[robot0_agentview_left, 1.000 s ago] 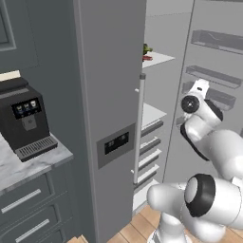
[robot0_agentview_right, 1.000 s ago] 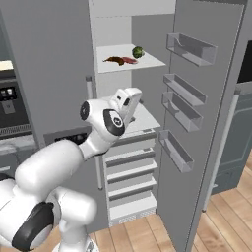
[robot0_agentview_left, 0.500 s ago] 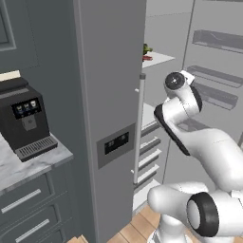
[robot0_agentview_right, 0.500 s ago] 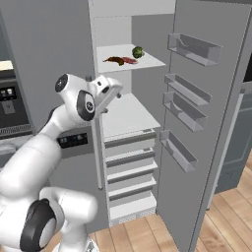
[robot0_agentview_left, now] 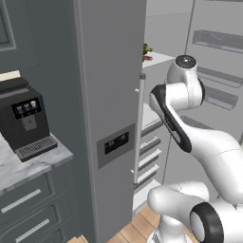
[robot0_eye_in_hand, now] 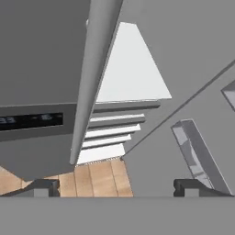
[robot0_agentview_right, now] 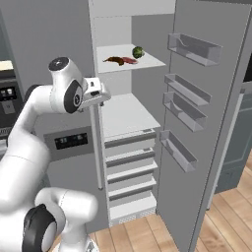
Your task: Open the fridge, remove the banana, broccoli, and steak, and place them on any counter.
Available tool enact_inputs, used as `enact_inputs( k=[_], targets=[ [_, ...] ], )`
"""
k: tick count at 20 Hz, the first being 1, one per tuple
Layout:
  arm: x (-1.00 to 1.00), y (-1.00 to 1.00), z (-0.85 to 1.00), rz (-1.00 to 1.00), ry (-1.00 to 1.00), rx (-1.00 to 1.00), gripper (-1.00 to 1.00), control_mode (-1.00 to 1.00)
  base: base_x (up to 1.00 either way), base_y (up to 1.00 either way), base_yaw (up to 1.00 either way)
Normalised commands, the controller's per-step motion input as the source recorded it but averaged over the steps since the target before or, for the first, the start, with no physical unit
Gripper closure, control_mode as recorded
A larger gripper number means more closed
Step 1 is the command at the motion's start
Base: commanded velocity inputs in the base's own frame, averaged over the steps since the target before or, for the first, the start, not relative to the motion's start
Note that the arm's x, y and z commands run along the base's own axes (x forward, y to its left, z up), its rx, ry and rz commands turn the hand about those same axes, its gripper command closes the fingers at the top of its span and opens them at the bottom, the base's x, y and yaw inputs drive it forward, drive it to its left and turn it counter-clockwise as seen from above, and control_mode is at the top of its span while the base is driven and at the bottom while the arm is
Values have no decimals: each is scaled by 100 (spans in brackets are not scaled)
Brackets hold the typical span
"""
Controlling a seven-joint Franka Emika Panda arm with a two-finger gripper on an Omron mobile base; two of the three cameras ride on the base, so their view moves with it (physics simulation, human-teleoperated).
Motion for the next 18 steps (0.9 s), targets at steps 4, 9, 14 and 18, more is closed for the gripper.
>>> enact_inputs(
  k=[4,9,14,18],
  targets=[
    [-56,51,-6,-4,0,14,-100,-100,0,0,0],
    [-43,52,-17,0,0,-1,-100,-100,0,0,0],
    [-3,18,-6,0,0,0,-100,-100,0,0,0],
    [0,5,-9,0,0,0,-100,100,0,-1,0]
  ],
)
